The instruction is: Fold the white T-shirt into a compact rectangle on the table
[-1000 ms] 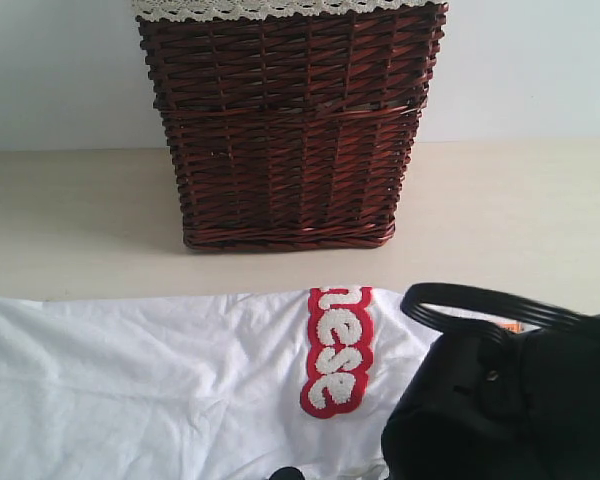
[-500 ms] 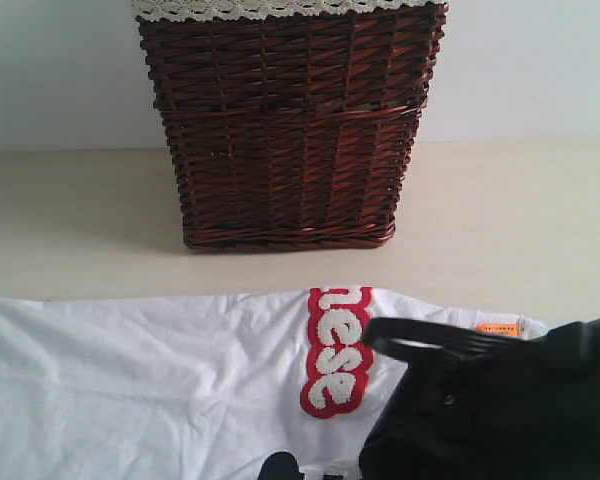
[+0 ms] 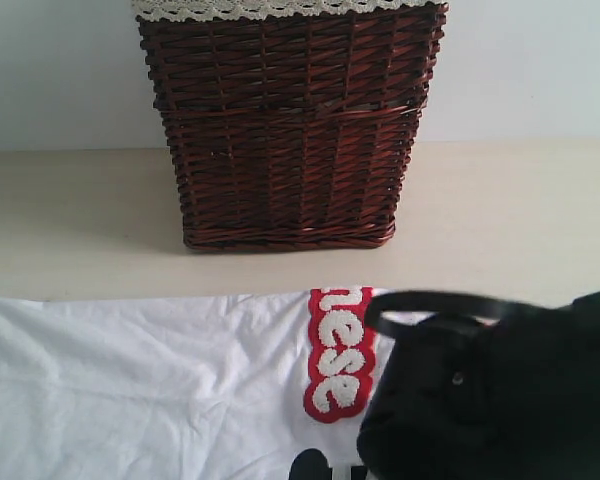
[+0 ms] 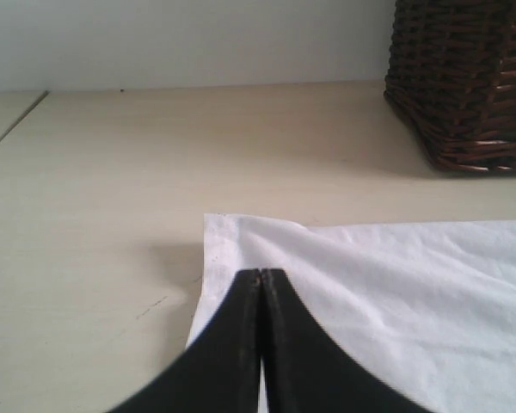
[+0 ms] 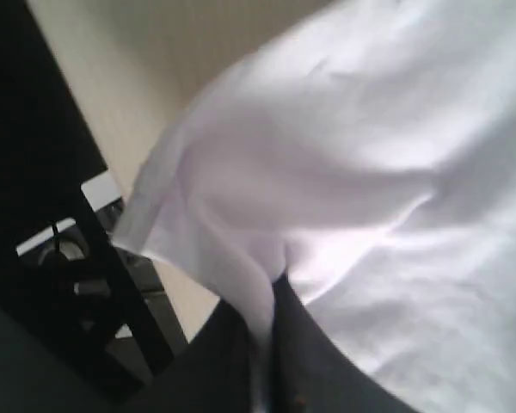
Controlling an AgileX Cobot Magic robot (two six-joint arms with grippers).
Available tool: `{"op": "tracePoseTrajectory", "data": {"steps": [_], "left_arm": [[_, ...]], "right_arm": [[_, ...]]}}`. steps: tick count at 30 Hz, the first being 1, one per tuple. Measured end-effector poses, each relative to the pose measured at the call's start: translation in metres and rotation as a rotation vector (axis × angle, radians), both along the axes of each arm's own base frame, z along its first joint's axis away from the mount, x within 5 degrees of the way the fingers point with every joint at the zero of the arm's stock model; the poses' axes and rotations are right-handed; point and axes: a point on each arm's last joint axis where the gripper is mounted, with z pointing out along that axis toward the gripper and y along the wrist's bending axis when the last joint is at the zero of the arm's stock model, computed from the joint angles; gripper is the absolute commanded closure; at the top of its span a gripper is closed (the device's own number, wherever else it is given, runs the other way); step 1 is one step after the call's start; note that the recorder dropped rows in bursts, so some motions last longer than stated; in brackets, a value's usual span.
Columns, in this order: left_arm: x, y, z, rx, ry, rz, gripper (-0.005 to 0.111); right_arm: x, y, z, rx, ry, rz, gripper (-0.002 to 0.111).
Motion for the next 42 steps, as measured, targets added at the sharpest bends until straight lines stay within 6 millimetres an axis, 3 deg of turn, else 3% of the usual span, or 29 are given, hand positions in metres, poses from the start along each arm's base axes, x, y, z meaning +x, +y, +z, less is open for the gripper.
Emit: {"op": "tracePoseTrajectory", "data": {"steps": [6,15,18,20,24,34,42], "left_arm": [[0.0,0.0,0.0,0.0,0.0,0.0,0.107],[0.0,0.0,0.0,0.0,0.0,0.0,0.107],[0.0,0.0,0.0,0.0,0.0,0.0,0.107],[0.0,0.0,0.0,0.0,0.0,0.0,0.107],[0.0,0.0,0.0,0.0,0.0,0.0,0.107],[0.0,0.0,0.0,0.0,0.0,0.0,0.107],[0.0,0.0,0.0,0.0,0.0,0.0,0.107]], "right_arm": [[0.018,0.001,0.045,-0.062,-0.14,0.125,0.108],[0.059,0.009,0.065,-0.096,-0.554,0.358,0.108],[0.062,0.02,0.065,0.015,-0.605,0.394,0.098],[0.062,0.026,0.064,0.067,-0.615,0.407,0.086],[0.068,0.032,0.049,0.031,-0.626,0.435,0.067],[0.098,0.033,0.01,-0.247,-0.906,0.283,0.069],[0.107,0.037,0.018,-0.223,-1.071,0.262,0.069]]}}
